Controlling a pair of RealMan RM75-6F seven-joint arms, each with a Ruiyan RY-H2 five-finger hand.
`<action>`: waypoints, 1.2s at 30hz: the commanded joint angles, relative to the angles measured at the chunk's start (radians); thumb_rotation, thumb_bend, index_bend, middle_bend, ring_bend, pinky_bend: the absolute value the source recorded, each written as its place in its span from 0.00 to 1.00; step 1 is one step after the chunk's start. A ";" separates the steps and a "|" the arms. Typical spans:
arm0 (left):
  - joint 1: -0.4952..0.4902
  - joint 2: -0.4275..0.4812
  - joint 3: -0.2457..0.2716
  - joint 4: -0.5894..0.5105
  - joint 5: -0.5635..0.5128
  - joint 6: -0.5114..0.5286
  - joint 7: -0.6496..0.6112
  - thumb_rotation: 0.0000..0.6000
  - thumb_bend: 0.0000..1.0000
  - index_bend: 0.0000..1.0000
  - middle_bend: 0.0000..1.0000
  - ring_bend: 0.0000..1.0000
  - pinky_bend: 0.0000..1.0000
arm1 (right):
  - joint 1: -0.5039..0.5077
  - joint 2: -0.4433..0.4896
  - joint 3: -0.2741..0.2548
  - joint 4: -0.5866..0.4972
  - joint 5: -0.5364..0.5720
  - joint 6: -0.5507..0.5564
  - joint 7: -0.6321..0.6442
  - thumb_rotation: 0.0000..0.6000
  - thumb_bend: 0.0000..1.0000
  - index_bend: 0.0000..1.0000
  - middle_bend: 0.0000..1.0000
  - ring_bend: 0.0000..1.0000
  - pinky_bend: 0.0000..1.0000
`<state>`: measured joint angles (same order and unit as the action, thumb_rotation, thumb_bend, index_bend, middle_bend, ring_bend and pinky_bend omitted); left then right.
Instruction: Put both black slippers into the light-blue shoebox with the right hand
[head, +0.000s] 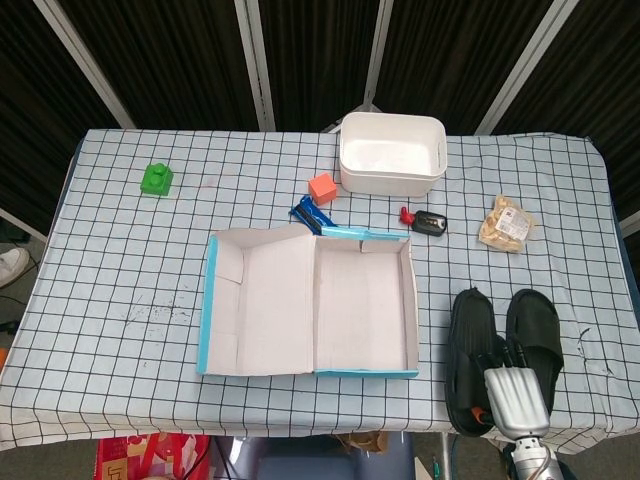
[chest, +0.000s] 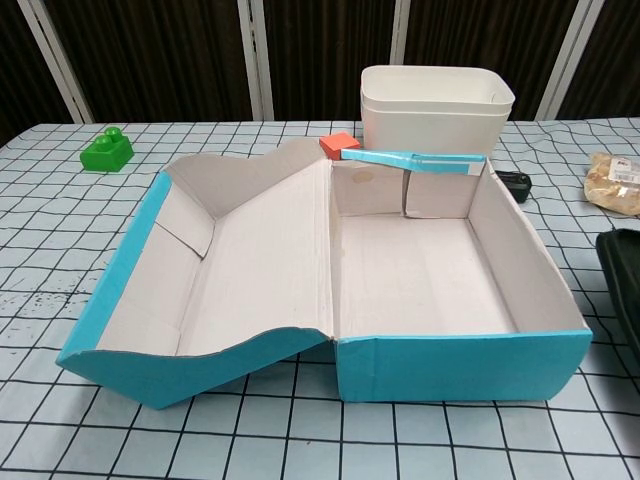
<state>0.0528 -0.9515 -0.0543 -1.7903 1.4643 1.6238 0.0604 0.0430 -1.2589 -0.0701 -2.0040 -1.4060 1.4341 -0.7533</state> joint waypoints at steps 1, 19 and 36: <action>0.002 0.001 -0.003 0.003 0.001 0.007 -0.009 1.00 0.46 0.03 0.03 0.00 0.02 | -0.005 0.050 0.005 -0.061 -0.016 0.027 -0.013 1.00 0.23 0.48 0.38 0.10 0.00; 0.010 -0.008 -0.012 0.034 0.027 0.046 -0.047 1.00 0.46 0.03 0.03 0.00 0.02 | 0.103 0.458 0.114 -0.352 -0.077 -0.103 0.689 1.00 0.29 0.52 0.44 0.18 0.00; 0.011 -0.008 -0.017 0.035 0.020 0.047 -0.050 1.00 0.46 0.04 0.03 0.00 0.02 | 0.511 0.760 0.342 -0.352 0.231 -0.757 1.702 1.00 0.34 0.53 0.45 0.21 0.00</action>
<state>0.0639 -0.9596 -0.0709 -1.7552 1.4848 1.6709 0.0105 0.4441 -0.5588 0.1967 -2.3531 -1.2848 0.8053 0.8451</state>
